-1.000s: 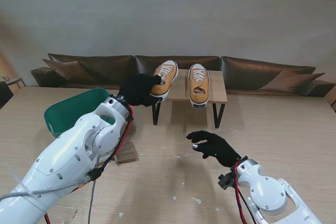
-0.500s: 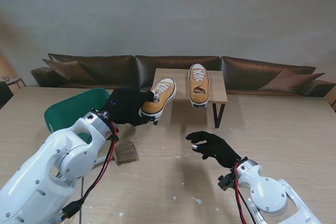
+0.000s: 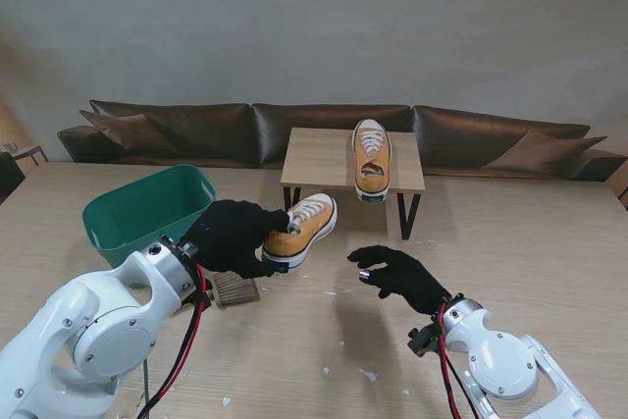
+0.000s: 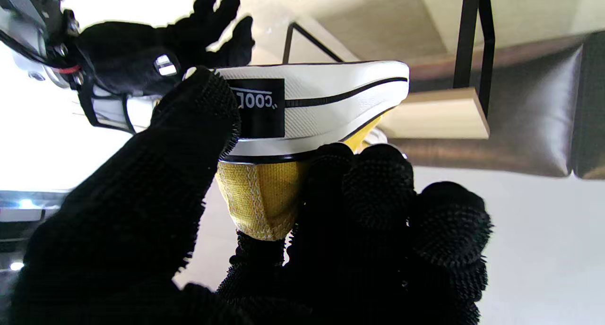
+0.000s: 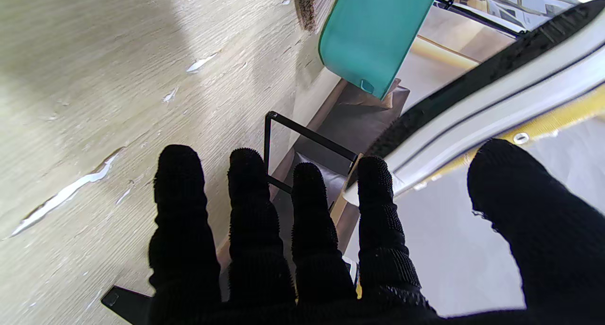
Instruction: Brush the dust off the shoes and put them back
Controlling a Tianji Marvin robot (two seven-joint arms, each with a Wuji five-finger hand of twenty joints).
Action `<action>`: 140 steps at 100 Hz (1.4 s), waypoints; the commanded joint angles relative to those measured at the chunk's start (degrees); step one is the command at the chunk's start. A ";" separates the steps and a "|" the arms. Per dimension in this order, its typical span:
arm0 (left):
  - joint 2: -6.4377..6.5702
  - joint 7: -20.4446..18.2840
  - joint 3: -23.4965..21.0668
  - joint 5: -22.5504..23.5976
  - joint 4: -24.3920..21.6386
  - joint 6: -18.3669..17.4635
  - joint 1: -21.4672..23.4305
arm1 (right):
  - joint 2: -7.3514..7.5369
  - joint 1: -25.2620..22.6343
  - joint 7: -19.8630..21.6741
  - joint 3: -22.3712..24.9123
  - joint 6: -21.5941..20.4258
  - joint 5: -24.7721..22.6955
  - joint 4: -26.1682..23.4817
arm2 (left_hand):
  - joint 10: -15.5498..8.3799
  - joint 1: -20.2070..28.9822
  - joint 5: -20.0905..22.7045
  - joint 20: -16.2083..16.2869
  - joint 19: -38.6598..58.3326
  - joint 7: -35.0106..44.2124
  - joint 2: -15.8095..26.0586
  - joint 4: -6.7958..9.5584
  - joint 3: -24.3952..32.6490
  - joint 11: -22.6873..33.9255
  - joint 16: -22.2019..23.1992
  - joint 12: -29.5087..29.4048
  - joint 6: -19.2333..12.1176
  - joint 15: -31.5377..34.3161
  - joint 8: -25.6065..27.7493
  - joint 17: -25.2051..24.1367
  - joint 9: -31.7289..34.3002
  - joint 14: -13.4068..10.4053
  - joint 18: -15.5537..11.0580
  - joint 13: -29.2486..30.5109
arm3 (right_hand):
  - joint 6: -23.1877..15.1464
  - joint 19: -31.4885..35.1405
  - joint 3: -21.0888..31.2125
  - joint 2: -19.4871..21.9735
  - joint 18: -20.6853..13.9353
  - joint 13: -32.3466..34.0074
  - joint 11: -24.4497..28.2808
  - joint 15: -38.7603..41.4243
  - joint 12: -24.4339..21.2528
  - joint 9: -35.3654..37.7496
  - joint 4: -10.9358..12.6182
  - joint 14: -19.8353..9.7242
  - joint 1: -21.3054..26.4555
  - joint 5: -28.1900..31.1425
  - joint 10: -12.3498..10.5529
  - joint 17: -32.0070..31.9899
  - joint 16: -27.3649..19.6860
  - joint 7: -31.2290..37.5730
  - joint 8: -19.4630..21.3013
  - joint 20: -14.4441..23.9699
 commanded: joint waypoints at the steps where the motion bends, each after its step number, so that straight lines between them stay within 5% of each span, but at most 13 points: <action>1: 0.20 -1.05 0.28 -0.43 -0.28 0.35 0.55 | -0.09 -0.51 0.86 -0.01 0.26 -0.08 -0.45 | -6.62 6.35 4.41 0.08 -0.58 12.58 4.55 2.66 4.94 -0.23 0.49 0.24 3.14 -1.74 6.89 -0.76 2.03 -3.38 1.28 2.19 | -0.60 -0.73 -0.12 2.11 -1.10 1.16 -0.30 0.08 -0.55 1.07 1.27 -0.18 -1.36 -0.57 -0.38 -12.31 -0.16 0.46 -1.05 1.08; 25: 0.23 0.97 3.20 1.83 4.84 -0.17 -0.95 | -0.10 -0.66 0.89 0.23 0.47 0.01 -0.55 | -6.52 7.10 4.45 0.50 -1.21 12.22 4.54 2.42 3.79 -0.88 0.54 0.25 2.94 -2.66 7.10 -2.39 1.50 -2.62 0.82 1.04 | -0.60 -0.77 -0.11 2.17 -1.17 1.13 -0.30 0.06 -0.54 1.10 1.28 -0.19 -1.30 -0.57 -0.39 -12.33 -0.16 0.47 -1.09 1.07; 55: 0.19 1.77 10.24 0.52 13.64 1.14 -8.06 | -0.12 -0.62 1.01 0.45 0.75 0.27 -0.46 | -6.41 7.86 5.07 1.05 -1.70 11.16 4.00 2.35 2.48 -1.94 0.64 0.26 1.90 -3.46 6.79 -3.85 1.07 -1.75 0.08 -0.31 | -0.59 -0.80 -0.12 2.23 -1.12 1.15 -0.31 0.07 -0.54 1.02 1.29 -0.18 -1.21 -0.57 -0.30 -12.34 -0.15 0.46 -1.11 1.08; 95: -0.54 9.95 16.87 2.29 24.34 2.42 -11.56 | -0.20 -0.39 0.89 0.53 1.06 0.58 -0.21 | -6.28 8.13 7.15 2.61 -0.02 9.22 2.19 2.61 1.67 -3.95 0.85 -0.68 -0.35 -3.08 5.68 -6.15 1.33 -0.12 -0.14 -2.48 | -0.54 -0.83 -0.08 2.21 -1.11 1.28 -0.29 0.12 -0.53 1.18 1.28 -0.22 -1.31 -0.49 -0.35 -12.33 -0.12 0.49 -1.12 1.12; 140: -0.23 5.45 19.08 -2.69 25.15 7.89 -8.91 | -0.20 -0.28 1.10 0.39 1.58 0.80 -0.05 | -5.75 7.28 3.92 5.10 1.97 10.10 5.04 2.49 1.99 -3.92 1.07 0.20 0.86 -0.84 7.21 -11.81 -1.11 0.77 -0.69 -7.98 | -0.44 -0.89 -0.11 2.31 -1.11 1.21 -0.28 0.11 -0.52 1.15 1.28 -0.07 -1.33 -0.46 -0.35 -12.36 -0.12 0.55 -1.11 1.15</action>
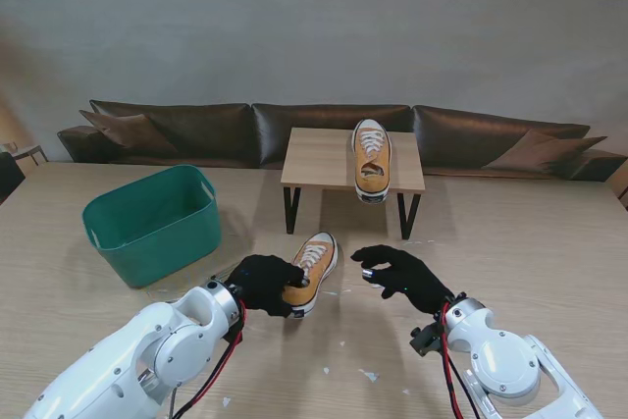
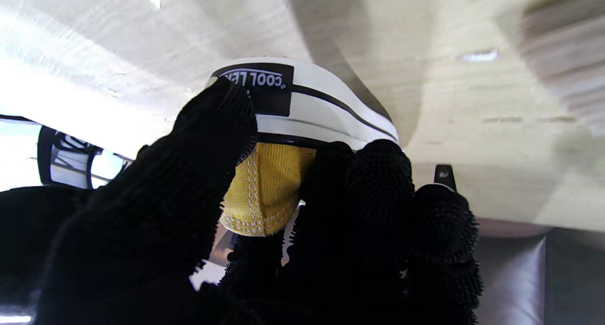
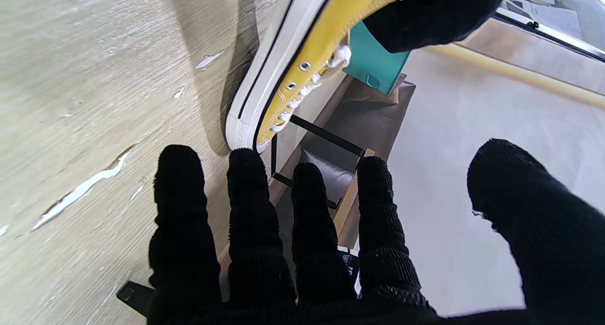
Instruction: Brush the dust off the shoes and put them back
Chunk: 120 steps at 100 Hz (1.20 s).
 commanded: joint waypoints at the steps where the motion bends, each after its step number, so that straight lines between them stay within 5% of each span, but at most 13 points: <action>1: -0.18 -2.39 0.47 -1.23 0.16 0.75 0.89 | -0.18 -0.18 0.89 -0.19 0.20 0.03 -0.02 | -5.43 3.41 0.73 1.38 2.76 11.70 2.42 2.36 2.98 -0.79 0.79 0.47 2.37 1.47 7.21 -1.97 -0.27 0.27 -0.77 -3.41 | -0.47 -0.89 -0.10 2.33 -1.10 1.21 -0.28 0.11 -0.52 1.15 1.29 -0.34 -1.31 -0.48 -0.34 -12.33 -0.12 0.54 -1.11 1.15; 34: 0.48 -5.38 2.18 -1.08 0.95 3.40 2.04 | -0.20 -0.06 1.00 -0.24 0.72 0.23 0.21 | -4.01 1.96 -1.08 2.46 2.57 11.24 4.39 2.28 2.92 -0.36 0.74 1.00 2.57 2.59 7.24 -4.33 -3.51 0.22 -1.45 -5.87 | -0.36 -0.97 -0.15 2.53 -1.08 1.20 -0.23 0.08 -0.49 1.24 1.31 -0.33 -1.26 -0.41 -0.29 -12.35 -0.13 0.59 -1.12 1.18; 39: 0.49 -5.38 2.16 -1.16 0.95 3.36 2.23 | -0.21 -0.05 1.01 -0.29 0.78 0.29 0.25 | -3.07 2.07 -3.75 3.11 2.14 4.58 5.53 2.24 0.08 0.20 0.57 -0.15 0.19 2.69 -0.61 -5.28 -5.96 0.29 -1.79 -6.86 | -0.32 -0.96 -0.12 2.53 -1.04 1.28 -0.20 0.11 -0.49 1.38 1.32 -0.38 -1.25 -0.33 -0.23 -12.30 -0.12 0.62 -1.11 1.20; 55: 0.46 -5.12 1.15 -1.22 0.00 2.36 2.87 | -0.17 0.17 1.52 -0.63 0.90 0.97 0.62 | -2.16 -0.79 -4.56 4.34 1.67 -11.60 5.71 2.11 -1.21 2.25 0.74 -4.83 -1.31 2.87 -8.07 -6.36 -9.17 0.58 -2.02 -7.96 | -0.28 -1.01 -0.06 2.55 -1.08 1.21 -0.25 0.04 -0.51 1.32 1.29 -0.36 -1.30 -0.33 -0.23 -12.31 -0.14 0.65 -1.13 1.21; 57: 0.46 -5.14 0.95 -1.15 -0.17 2.19 2.96 | -0.17 0.19 1.56 -0.66 0.92 0.99 0.65 | -2.09 1.69 -4.50 4.45 1.56 -13.97 7.64 3.39 -5.60 2.12 0.77 -4.87 -1.71 2.79 -8.98 -6.47 -9.32 0.63 -2.00 -8.09 | -0.30 -1.02 -0.04 2.57 -1.08 1.26 -0.23 0.06 -0.51 1.36 1.30 -0.42 -1.26 -0.36 -0.26 -12.32 -0.13 0.64 -1.13 1.21; 65: 0.46 -5.21 0.21 -1.05 -0.91 1.84 3.33 | -0.18 0.22 1.57 -0.70 0.96 1.05 0.69 | -1.65 -2.97 -2.71 4.92 1.14 -22.70 8.42 2.73 -2.71 3.60 0.86 -14.25 -1.68 2.51 -10.41 -6.92 -10.41 1.07 -1.52 -8.48 | -0.30 -1.03 -0.03 2.52 -1.11 1.21 -0.22 0.04 -0.51 1.34 1.29 -0.37 -1.26 -0.34 -0.14 -12.32 -0.14 0.67 -1.14 1.21; 73: 0.55 -5.78 -0.66 -0.77 -1.73 1.49 3.75 | -0.22 0.30 1.42 -0.74 0.93 1.07 0.75 | -1.24 -6.24 -1.52 5.02 0.76 -29.41 9.21 2.72 0.89 2.58 0.83 -16.88 -0.87 2.00 -12.88 -7.22 -10.98 1.36 -1.38 -8.89 | -0.27 -1.04 0.00 2.48 -1.05 1.24 -0.20 0.06 -0.50 1.39 1.29 -0.30 -1.26 -0.26 -0.19 -12.30 -0.13 0.71 -1.14 1.22; 84: 0.73 -7.15 -1.77 -0.80 -2.96 1.24 4.24 | -0.27 0.42 1.25 -0.82 0.86 1.15 0.89 | -0.68 -8.28 -0.49 5.14 0.21 -37.51 10.37 5.83 3.86 0.81 0.65 -18.58 -0.09 1.10 -17.73 -7.58 -11.38 1.76 -1.03 -9.26 | -0.25 -1.03 0.04 2.51 -1.13 1.22 -0.22 0.05 -0.52 1.38 1.28 -0.33 -1.27 -0.29 -0.13 -12.29 -0.14 0.69 -1.16 1.24; 104: 1.14 -9.48 -4.59 1.71 -5.81 0.33 5.37 | -0.26 0.57 1.32 -0.91 0.83 1.19 1.04 | 0.79 -8.37 -2.17 4.44 -5.88 -45.70 11.93 6.09 2.80 -7.45 -2.95 -28.25 -0.67 -8.96 -23.75 -11.74 -14.69 3.28 -0.47 -13.88 | -0.25 -1.06 0.05 2.53 -1.03 1.23 -0.20 0.06 -0.51 1.40 1.27 -0.31 -1.29 -0.31 -0.09 -12.30 -0.13 0.71 -1.17 1.25; 120: 0.56 -5.61 -7.39 3.45 -6.93 -0.37 6.62 | -0.28 0.61 1.25 -0.93 0.88 1.16 1.05 | 2.05 -8.33 -1.98 2.93 -13.52 -46.53 16.34 6.58 -0.24 -11.99 -7.83 -35.37 -0.79 -19.50 -24.31 -16.07 -16.25 5.30 0.84 -18.28 | -0.30 -1.07 0.06 2.43 -1.04 1.22 -0.18 0.06 -0.51 1.35 1.27 -0.38 -1.24 -0.30 -0.17 -12.31 -0.13 0.73 -1.19 1.26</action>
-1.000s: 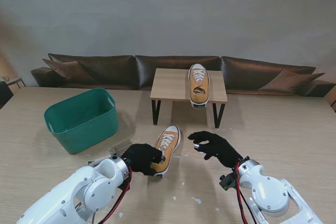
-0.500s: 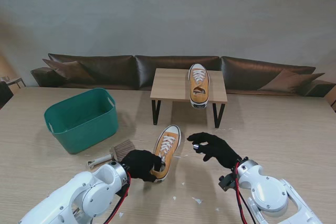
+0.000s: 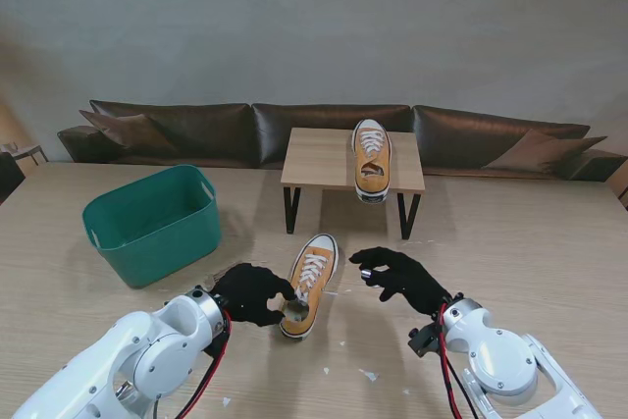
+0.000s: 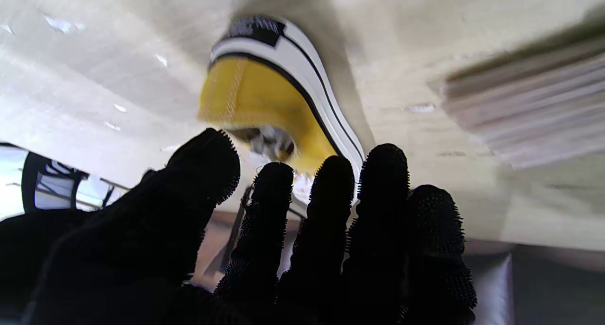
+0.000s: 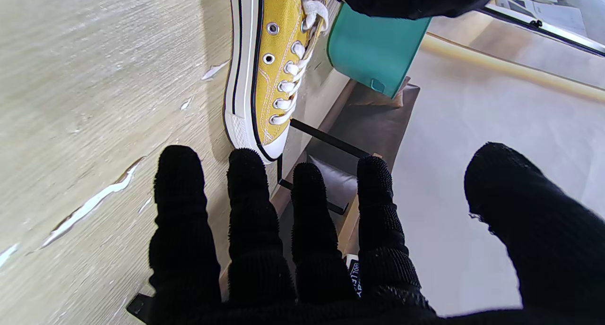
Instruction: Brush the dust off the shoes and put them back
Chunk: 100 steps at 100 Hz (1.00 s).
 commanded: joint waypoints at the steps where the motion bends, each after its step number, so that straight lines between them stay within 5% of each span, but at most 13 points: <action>1: -0.32 1.99 -0.96 0.41 -0.74 -0.08 0.33 | -0.24 -0.17 0.65 -0.19 0.05 -0.03 -0.06 | 1.00 -1.36 -0.59 -0.85 -2.76 -0.56 2.63 1.89 -2.07 -1.10 -2.19 -2.14 -0.23 -3.35 -0.24 -2.43 -1.49 1.68 1.63 -3.78 | -0.30 -1.07 0.10 1.08 -1.05 1.18 -0.17 0.05 -0.50 1.38 1.29 -0.40 -1.16 -0.34 -0.14 -12.11 -0.14 0.69 -1.19 1.26; 42: -2.46 9.61 -5.75 -9.08 -0.98 -1.13 0.74 | -0.24 -0.67 0.19 -0.04 -0.47 -0.53 -0.87 | 1.34 -1.37 -2.44 -8.46 -26.48 -3.40 6.50 3.19 -11.06 -7.38 -15.65 -13.39 0.86 -23.91 -1.24 -10.80 -6.22 3.67 3.57 -12.54 | -0.57 -1.13 0.09 1.04 -1.06 1.10 -0.23 0.00 -0.55 1.24 1.24 -0.40 -1.26 -0.79 -0.23 -12.15 -0.15 0.62 -1.24 1.30; 67: -3.56 12.74 -7.05 -15.67 0.19 -2.08 2.31 | -0.15 -1.20 -0.45 0.38 -0.76 -2.51 -1.95 | 1.46 -0.45 -3.32 -8.58 -32.32 -4.17 7.31 3.57 -13.47 -7.96 -17.40 -15.01 1.61 -26.42 -1.91 -12.49 -8.07 4.62 4.24 -14.89 | -0.89 -1.20 -0.02 0.81 -1.08 1.05 -0.25 -0.04 -0.56 1.14 1.22 -0.40 -1.35 -1.37 -0.36 -12.26 -0.16 0.46 -1.29 1.33; 100: -3.58 12.91 -10.92 -16.34 -0.38 -3.68 4.98 | -0.25 -2.52 -3.91 2.20 1.40 -10.15 -6.49 | 1.52 0.16 -3.20 -7.67 -34.07 -4.27 7.97 3.77 -14.67 -8.03 -17.48 -15.20 2.01 -26.84 -2.05 -12.55 -8.21 4.89 4.64 -15.25 | -1.27 -0.51 -0.52 0.17 -1.20 1.60 -0.16 0.29 -0.54 1.40 1.21 -0.19 -1.71 -1.36 -0.46 -11.42 -0.03 0.29 -1.34 1.66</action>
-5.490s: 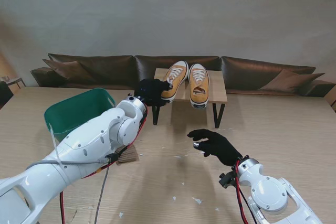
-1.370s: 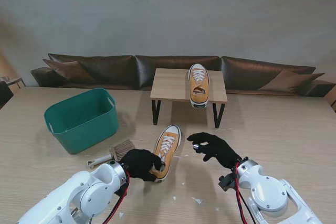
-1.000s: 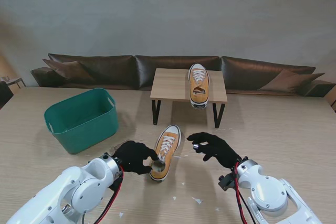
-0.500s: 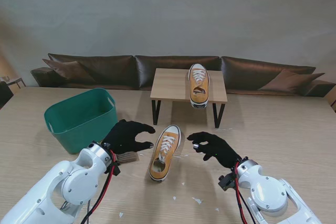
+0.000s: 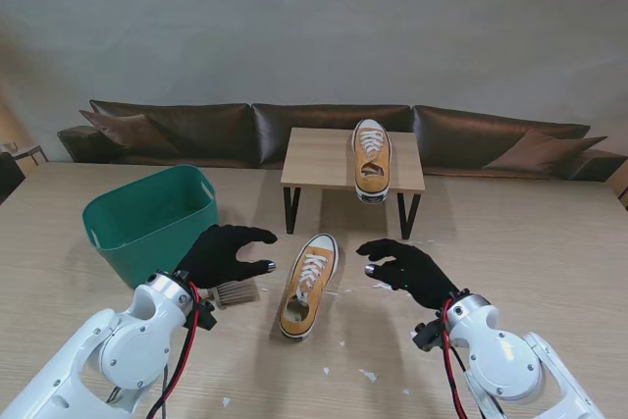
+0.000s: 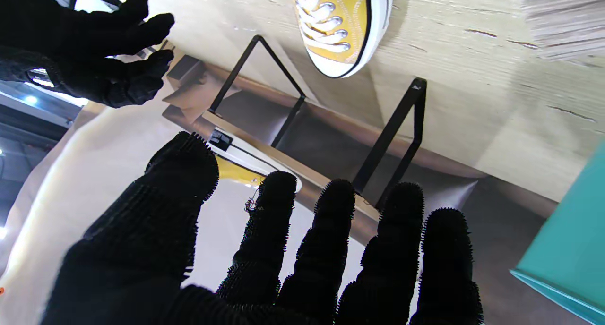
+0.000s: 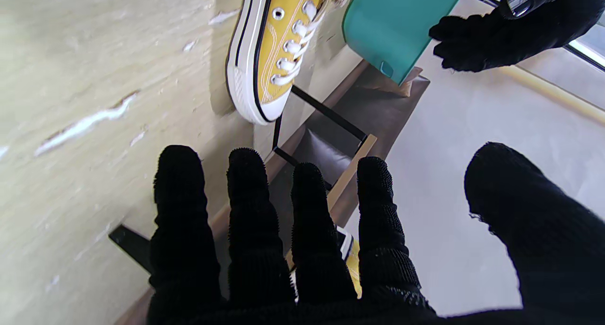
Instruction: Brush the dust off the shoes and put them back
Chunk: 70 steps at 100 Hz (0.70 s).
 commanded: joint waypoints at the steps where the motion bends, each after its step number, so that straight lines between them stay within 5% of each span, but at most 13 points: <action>1: -0.03 -0.43 -0.74 -0.04 -0.35 -0.13 0.86 | -0.20 -0.50 -0.51 0.37 0.68 -0.85 -1.97 | -0.03 0.06 -1.01 0.53 -1.83 -0.85 3.15 1.88 -1.17 -0.47 -0.95 -0.66 0.50 -1.37 -0.39 -0.88 -1.48 0.36 1.32 -2.23 | -1.28 -0.43 -0.53 0.11 -1.18 1.52 -0.12 0.31 -0.53 1.48 1.21 -0.17 -1.72 -1.30 -0.44 -11.37 -0.02 0.30 -0.67 1.59; 43: -0.63 2.21 -4.76 -1.09 -1.64 -0.73 4.44 | 0.66 -0.49 -0.09 5.01 4.21 -13.20 -10.71 | 0.56 1.13 -0.51 1.60 -3.38 -0.82 4.33 2.15 -2.73 -0.50 -0.95 -0.69 1.34 -1.64 -0.43 -0.85 -1.24 1.05 1.76 -2.50 | -1.72 8.73 -0.95 -1.44 -1.37 6.74 3.80 7.69 2.51 3.78 1.42 0.27 -2.75 -1.09 -0.95 -6.84 3.49 -0.27 -0.43 2.69; 70: -0.53 1.13 -4.12 -2.05 -1.35 0.17 3.93 | 1.74 4.42 3.46 3.95 9.41 -24.32 -13.30 | 0.82 1.74 -0.24 2.17 -4.25 -0.79 4.98 2.29 -3.54 -0.51 -0.90 -0.62 1.55 -1.69 -0.42 -0.90 -1.12 1.28 1.83 -2.56 | -6.76 16.91 -2.49 -4.09 -2.58 8.53 7.80 17.64 6.96 1.74 1.29 -0.12 -3.11 -5.57 -3.15 -4.68 7.82 -3.07 0.24 2.34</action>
